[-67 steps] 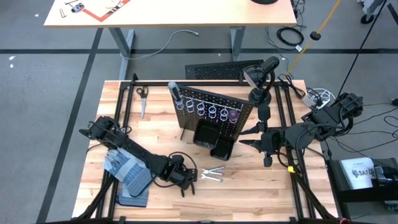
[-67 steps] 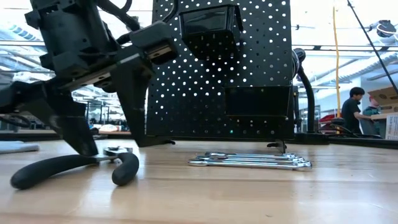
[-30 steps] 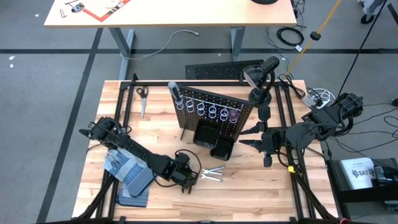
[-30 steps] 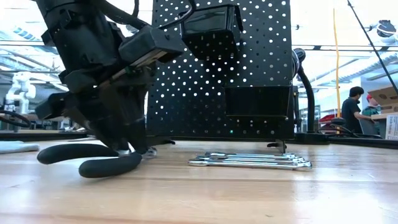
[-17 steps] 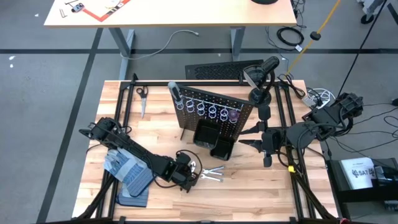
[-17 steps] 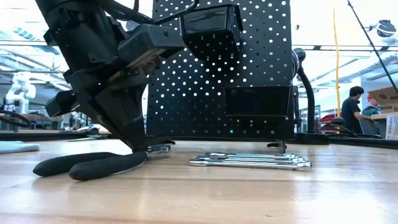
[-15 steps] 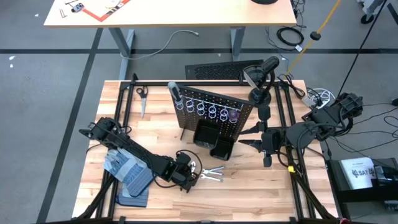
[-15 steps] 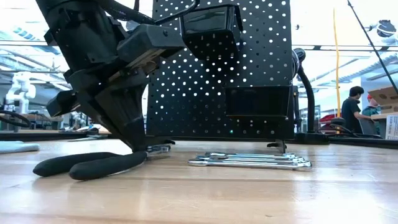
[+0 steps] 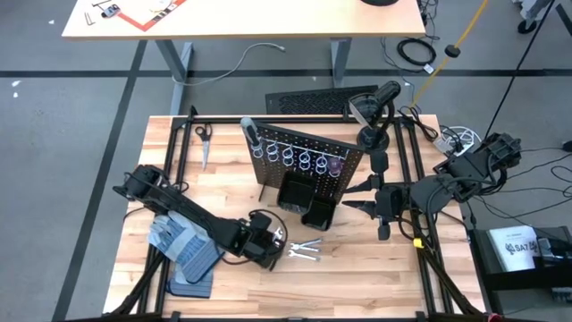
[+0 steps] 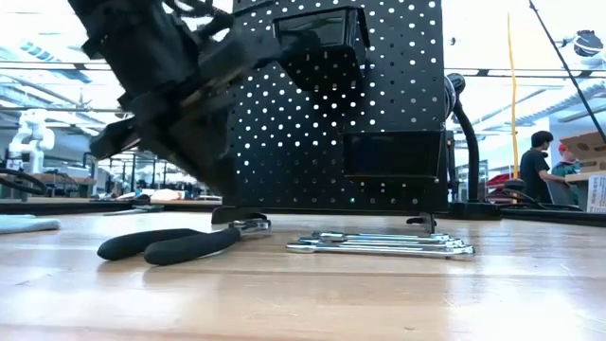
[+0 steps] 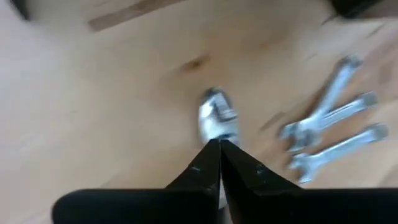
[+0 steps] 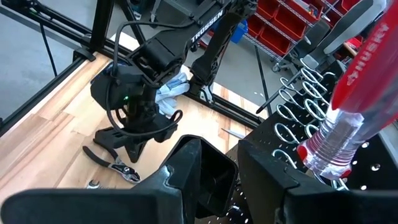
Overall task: Hang tools onto peg board
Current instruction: Hang the black pliers on the black peg board
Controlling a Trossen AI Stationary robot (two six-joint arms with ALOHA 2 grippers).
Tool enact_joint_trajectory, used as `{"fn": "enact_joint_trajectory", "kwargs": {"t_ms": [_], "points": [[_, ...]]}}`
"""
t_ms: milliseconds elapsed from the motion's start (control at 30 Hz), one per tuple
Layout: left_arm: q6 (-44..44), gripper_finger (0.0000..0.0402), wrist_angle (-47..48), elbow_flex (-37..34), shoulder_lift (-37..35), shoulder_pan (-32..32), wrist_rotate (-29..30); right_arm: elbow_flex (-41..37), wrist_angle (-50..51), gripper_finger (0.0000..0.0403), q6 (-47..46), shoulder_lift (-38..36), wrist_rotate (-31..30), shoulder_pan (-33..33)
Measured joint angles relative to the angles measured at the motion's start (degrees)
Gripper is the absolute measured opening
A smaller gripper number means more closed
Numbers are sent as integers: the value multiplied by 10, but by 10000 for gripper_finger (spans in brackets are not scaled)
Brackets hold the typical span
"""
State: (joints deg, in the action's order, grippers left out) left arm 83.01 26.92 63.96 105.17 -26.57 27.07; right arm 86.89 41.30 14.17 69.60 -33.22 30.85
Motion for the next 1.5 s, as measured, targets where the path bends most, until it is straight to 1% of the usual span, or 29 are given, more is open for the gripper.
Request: {"fn": "enact_joint_trajectory", "kwargs": {"t_ms": [100,200,400,467,533,700,900,1000,1200,1367,1500], "points": [[-12,63,-50,0,-1,1,2,0,0,100,0,0,0,0],[-26,116,-92,2,11,5,-3,0,0,100,0,0,0,0],[-9,231,-92,2,44,13,-3,0,1,100,0,0,0,0],[-9,258,-94,2,50,17,-4,0,1,100,0,0,0,0],[-10,274,-93,5,57,22,-7,0,1,100,0,0,0,0],[-16,277,-85,5,63,34,-31,0,1,100,0,0,0,0],[-68,276,-55,12,65,47,-71,0,0,100,0,0,0,0],[-81,276,-48,12,68,48,-77,0,-1,100,0,0,0,0],[-165,272,-40,12,84,49,-104,0,-4,100,0,0,0,-1],[-256,249,-35,12,88,44,-112,0,-4,100,0,0,0,-1],[-312,237,-32,12,88,40,-114,0,-4,100,-1,0,0,-1]]}}
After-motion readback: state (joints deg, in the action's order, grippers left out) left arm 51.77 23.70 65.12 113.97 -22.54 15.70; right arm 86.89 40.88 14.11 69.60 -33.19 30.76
